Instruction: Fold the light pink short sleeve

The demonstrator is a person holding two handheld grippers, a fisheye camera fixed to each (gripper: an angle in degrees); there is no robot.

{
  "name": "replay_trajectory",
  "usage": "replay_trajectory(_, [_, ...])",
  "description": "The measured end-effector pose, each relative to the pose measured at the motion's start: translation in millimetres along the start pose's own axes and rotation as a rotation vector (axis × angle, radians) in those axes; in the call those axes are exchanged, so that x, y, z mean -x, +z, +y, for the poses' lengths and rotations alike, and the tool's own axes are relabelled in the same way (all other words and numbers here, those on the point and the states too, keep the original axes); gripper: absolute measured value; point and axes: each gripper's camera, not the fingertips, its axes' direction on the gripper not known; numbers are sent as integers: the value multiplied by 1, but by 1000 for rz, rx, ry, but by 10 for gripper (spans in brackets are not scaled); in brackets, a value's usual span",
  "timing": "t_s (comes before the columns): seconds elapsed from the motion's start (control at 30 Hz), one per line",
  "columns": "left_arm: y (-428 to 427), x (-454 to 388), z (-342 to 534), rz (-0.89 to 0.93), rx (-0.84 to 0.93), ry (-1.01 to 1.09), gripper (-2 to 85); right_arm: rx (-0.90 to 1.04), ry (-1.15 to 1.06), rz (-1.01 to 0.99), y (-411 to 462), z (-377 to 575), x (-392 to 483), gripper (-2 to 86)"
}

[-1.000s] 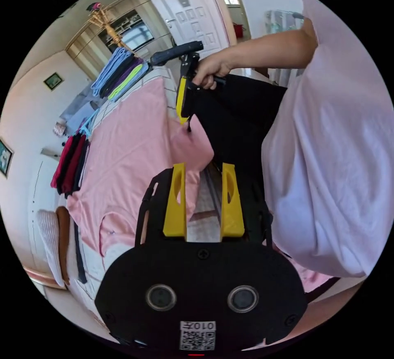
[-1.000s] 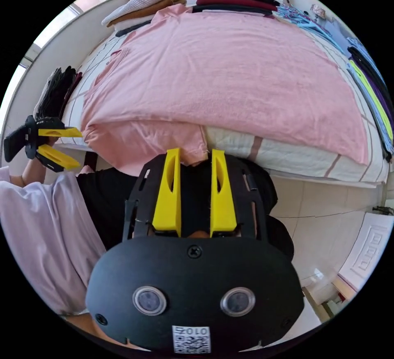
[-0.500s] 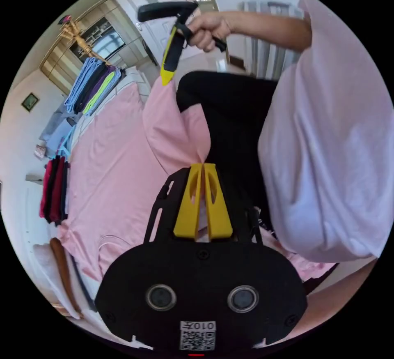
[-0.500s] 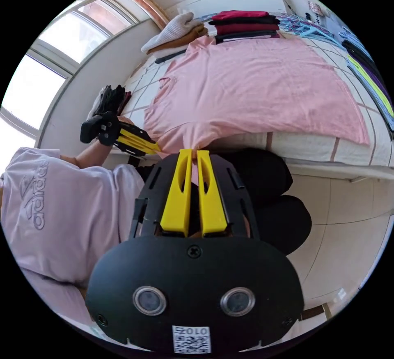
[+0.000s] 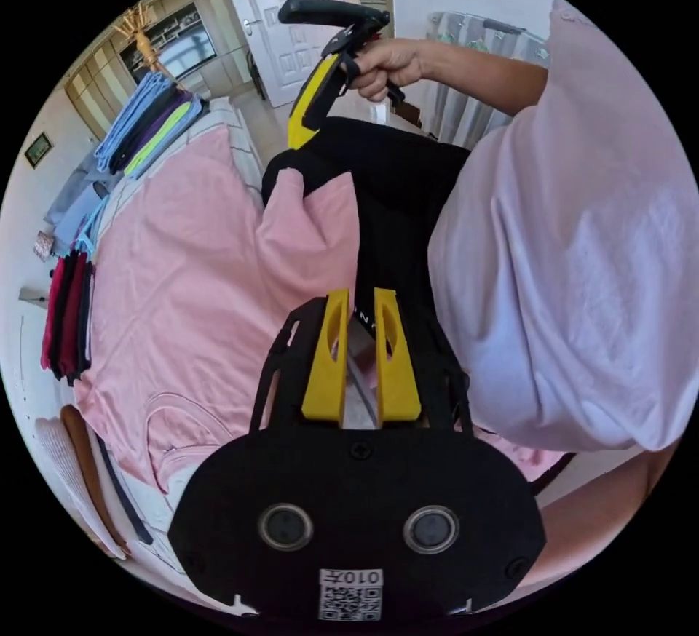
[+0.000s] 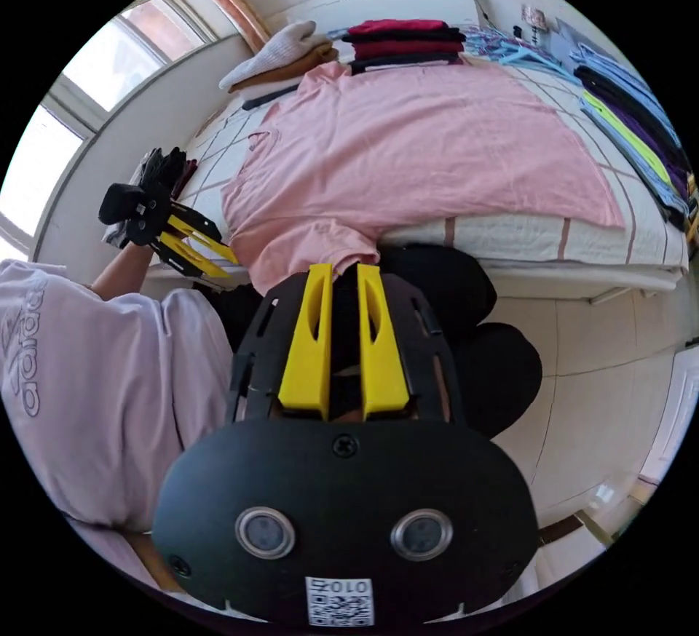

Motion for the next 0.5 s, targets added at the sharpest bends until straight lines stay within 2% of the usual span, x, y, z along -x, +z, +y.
replay_trajectory(0.13, [-3,-4,-12,-75,-109,2,72,-4,-47,34,5,-2,6,82])
replay_trajectory(0.23, [23,3,-27,-76,-95,6,79,39,-21,29,16,-6,4,85])
replay_trajectory(0.37, [62,19,-36,-33,-45,-20,72,15,-7,36,11,-2,10,84])
replay_trajectory(0.5, [69,52,-21,91,-96,-156,47,15,9,48,12,14,9,85])
